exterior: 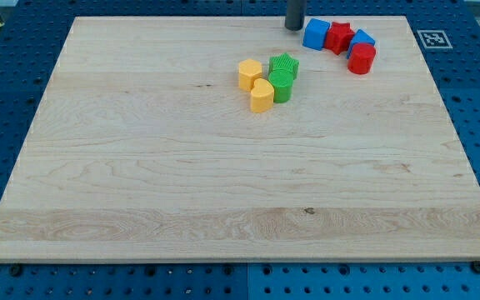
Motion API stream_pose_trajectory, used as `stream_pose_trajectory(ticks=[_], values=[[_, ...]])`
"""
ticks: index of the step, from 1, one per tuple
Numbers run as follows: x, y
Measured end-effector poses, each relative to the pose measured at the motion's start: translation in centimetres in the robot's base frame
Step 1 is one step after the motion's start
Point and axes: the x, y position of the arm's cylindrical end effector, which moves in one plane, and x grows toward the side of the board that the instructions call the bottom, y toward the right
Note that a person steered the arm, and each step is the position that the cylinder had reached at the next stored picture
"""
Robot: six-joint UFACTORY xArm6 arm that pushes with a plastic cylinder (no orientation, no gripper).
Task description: Nudge blue cube down a bit
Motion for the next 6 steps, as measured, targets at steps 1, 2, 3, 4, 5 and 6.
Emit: stream_pose_trajectory(ticks=[1, 2, 3, 4, 5, 6], values=[[0.0, 0.8], [1.3, 0.9], [2.9, 0.9], [4.2, 0.9], [5.9, 0.9], [6.8, 0.9]])
